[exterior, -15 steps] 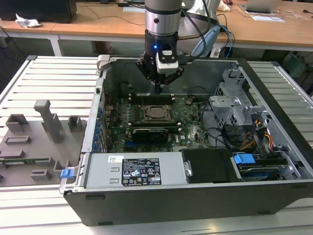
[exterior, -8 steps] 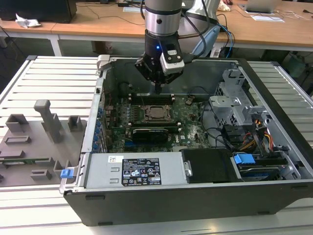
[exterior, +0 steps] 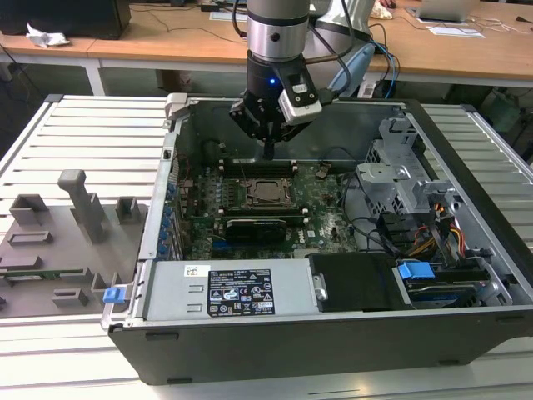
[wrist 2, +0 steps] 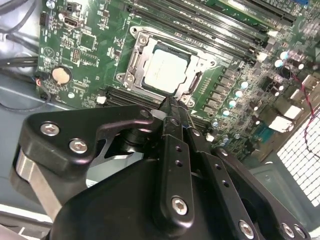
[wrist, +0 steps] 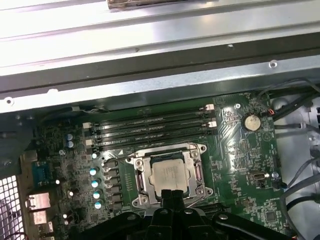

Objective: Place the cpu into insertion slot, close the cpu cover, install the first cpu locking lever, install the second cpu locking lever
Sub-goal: 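Install the first cpu locking lever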

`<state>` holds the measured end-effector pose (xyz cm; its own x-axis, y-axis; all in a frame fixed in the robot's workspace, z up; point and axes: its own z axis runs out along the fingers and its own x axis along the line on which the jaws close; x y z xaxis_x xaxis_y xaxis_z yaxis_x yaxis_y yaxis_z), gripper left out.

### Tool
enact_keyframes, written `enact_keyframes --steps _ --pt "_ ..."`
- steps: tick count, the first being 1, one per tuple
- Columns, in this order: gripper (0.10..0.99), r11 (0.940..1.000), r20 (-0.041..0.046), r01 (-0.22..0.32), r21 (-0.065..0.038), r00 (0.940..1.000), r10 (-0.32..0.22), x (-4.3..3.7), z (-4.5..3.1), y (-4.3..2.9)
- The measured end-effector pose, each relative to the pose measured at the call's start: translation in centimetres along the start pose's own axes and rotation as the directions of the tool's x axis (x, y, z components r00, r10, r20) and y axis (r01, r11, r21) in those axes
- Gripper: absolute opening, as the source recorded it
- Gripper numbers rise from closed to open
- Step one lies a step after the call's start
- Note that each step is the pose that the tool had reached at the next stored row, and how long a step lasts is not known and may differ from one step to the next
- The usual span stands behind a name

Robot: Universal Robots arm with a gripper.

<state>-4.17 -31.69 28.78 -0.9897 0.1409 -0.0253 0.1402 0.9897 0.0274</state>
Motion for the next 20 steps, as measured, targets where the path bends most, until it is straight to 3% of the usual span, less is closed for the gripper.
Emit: enact_keyframes --steps 7,13,16,20 --pt "0.106 0.9975 -0.0019 0.071 -0.002 0.9975 -0.071 0.0 0.01 0.0" --pt "0.106 0.9918 -0.0033 0.128 -0.003 0.9918 -0.128 0.0 0.02 0.0" --pt "0.106 0.9838 -0.0045 0.179 -0.005 0.9838 -0.179 0.0 0.03 0.0" --pt "0.106 0.9556 -0.007 0.294 -0.009 0.9556 -0.294 0.01 0.08 0.0"
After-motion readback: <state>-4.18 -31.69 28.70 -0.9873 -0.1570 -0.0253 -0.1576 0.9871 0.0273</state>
